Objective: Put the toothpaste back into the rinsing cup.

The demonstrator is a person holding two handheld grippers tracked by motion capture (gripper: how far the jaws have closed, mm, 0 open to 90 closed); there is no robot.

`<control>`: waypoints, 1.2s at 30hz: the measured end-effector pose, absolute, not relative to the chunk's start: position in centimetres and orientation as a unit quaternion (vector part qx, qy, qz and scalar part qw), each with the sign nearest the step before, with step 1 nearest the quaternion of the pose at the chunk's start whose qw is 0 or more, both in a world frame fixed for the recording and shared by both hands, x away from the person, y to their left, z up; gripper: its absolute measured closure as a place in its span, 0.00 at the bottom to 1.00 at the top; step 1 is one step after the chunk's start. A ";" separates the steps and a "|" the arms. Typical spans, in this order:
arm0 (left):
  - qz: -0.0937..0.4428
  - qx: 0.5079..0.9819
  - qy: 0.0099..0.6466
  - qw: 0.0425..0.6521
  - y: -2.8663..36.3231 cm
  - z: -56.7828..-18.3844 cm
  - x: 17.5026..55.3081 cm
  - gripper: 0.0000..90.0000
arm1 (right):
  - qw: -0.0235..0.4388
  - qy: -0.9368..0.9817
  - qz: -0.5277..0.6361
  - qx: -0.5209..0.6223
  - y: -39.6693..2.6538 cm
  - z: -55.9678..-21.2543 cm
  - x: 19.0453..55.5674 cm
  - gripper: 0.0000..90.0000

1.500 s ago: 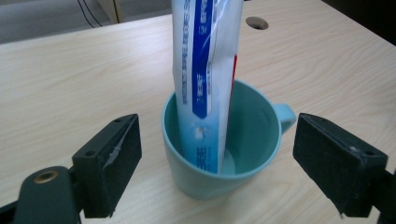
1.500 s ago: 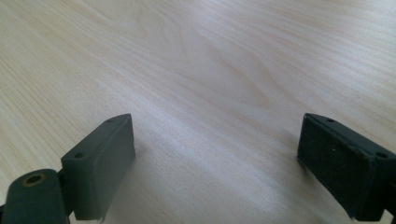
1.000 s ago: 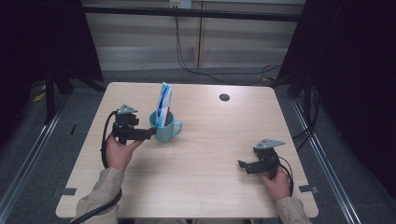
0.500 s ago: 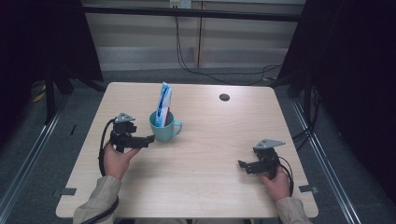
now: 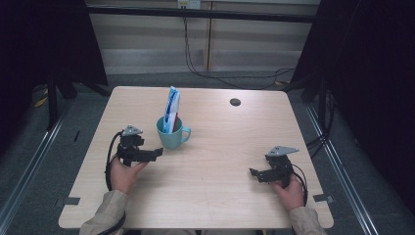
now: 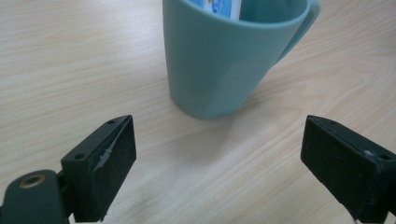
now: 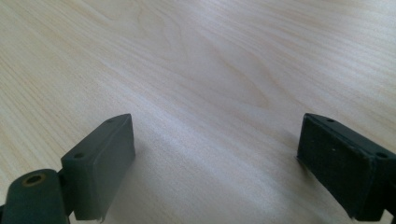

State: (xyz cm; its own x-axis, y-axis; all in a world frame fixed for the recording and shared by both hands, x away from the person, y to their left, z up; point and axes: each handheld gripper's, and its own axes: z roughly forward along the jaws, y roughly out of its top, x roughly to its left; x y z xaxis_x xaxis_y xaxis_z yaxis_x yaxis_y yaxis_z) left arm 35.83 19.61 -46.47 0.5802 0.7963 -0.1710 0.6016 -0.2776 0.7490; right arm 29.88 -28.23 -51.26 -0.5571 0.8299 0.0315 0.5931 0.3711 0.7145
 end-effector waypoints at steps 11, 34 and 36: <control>0.116 0.798 0.440 0.395 19.5 -48.1 35.3 0.10 | 0.170 0.811 0.349 0.438 -28.2 -51.3 29.9 0.12; 0.131 0.815 0.431 0.364 19.2 -50.7 34.5 0.07 | 0.170 0.810 0.349 0.439 -28.2 -51.3 29.9 0.12; 0.131 0.815 0.430 0.365 19.2 -50.8 34.5 0.06 | 0.170 0.810 0.349 0.439 -28.2 -51.3 29.9 0.12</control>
